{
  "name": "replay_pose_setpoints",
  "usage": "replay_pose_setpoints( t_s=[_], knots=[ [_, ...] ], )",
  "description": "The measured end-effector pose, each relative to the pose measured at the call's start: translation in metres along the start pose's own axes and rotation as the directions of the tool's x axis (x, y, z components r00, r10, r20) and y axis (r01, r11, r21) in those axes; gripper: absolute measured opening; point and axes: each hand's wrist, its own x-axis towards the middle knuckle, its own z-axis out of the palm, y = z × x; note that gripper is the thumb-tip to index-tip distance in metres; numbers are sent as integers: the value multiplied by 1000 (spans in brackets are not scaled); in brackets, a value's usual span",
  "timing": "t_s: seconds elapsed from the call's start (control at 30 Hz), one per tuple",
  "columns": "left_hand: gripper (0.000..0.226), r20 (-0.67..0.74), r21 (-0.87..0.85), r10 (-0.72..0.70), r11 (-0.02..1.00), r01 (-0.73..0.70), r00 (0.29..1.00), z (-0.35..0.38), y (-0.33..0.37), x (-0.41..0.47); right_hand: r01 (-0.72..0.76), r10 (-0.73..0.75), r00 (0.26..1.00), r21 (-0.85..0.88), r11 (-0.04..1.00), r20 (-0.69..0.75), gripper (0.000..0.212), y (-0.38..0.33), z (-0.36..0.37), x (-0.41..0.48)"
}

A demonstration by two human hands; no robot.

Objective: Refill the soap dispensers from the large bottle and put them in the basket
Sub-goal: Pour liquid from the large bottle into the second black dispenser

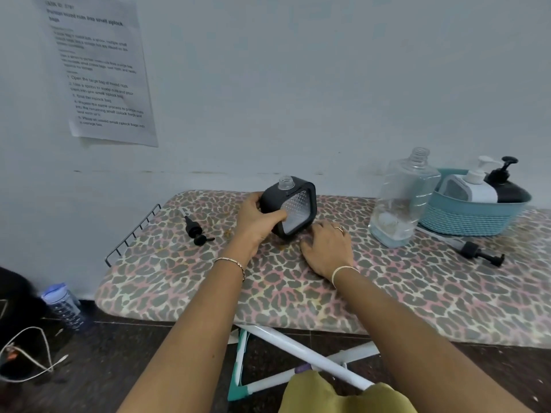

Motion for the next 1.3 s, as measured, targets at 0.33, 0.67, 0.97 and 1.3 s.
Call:
replay_pose_setpoints(
  t_s=[0.33, 0.67, 0.97, 1.3],
  knots=[
    [54, 217, -16, -39, 999, 44, 975, 48, 6, -23, -175, 229, 956, 272, 946, -185, 35, 63, -38, -26],
    [52, 200, -34, 6, 999, 1, 980, 75, 2, -30, -100, 266, 856, 363, 926, -442, 40, 97, -46, -42],
    [71, 168, 179, 144, 968, -174, 975, 80, -21, -30, -230, 525, 762, 601, 766, -378, 105, 125, -46, -13],
    [79, 155, 264, 190, 938, -226, 970, 85, -38, -21, -140, 493, 843, 796, 589, -216, 85, 143, -53, 25]
  ],
)
